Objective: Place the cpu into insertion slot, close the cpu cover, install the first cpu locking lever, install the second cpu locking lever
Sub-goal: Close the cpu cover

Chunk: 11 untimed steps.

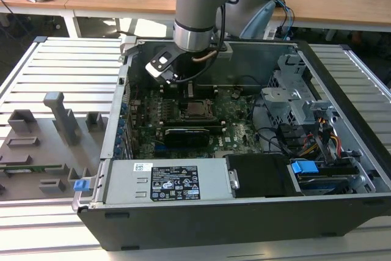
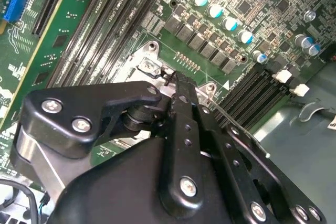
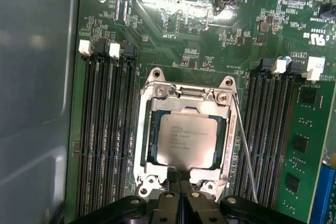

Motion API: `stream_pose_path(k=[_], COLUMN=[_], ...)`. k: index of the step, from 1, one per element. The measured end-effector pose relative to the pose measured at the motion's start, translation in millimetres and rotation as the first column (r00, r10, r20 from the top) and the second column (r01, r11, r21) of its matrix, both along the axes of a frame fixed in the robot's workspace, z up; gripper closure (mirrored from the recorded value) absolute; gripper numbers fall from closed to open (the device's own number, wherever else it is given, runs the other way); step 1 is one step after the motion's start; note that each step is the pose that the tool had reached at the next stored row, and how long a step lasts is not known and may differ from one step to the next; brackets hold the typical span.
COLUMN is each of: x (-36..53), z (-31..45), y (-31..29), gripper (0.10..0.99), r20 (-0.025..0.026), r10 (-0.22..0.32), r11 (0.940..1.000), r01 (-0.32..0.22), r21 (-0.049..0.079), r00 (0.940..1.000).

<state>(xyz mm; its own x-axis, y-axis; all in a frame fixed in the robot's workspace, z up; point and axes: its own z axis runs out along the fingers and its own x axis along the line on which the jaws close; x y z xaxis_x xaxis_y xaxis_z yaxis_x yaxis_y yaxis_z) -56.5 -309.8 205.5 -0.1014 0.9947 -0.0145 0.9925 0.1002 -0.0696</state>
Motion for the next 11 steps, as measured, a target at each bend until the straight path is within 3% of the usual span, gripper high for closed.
stream_pose_path(k=[5,8,11], x=[1.5,2.0,2.1], z=[15.6,33.1,37.7], y=[-0.1,-0.1,-0.1], gripper=[0.980,0.980,0.980], r20=[-0.0004,-0.0004,-0.0005], r10=[0.000,0.000,0.000], r11=[1.0000,1.0000,1.0000], r01=[0.000,0.000,0.000], r21=[0.000,0.000,0.000], r00=[1.0000,1.0000,1.0000])
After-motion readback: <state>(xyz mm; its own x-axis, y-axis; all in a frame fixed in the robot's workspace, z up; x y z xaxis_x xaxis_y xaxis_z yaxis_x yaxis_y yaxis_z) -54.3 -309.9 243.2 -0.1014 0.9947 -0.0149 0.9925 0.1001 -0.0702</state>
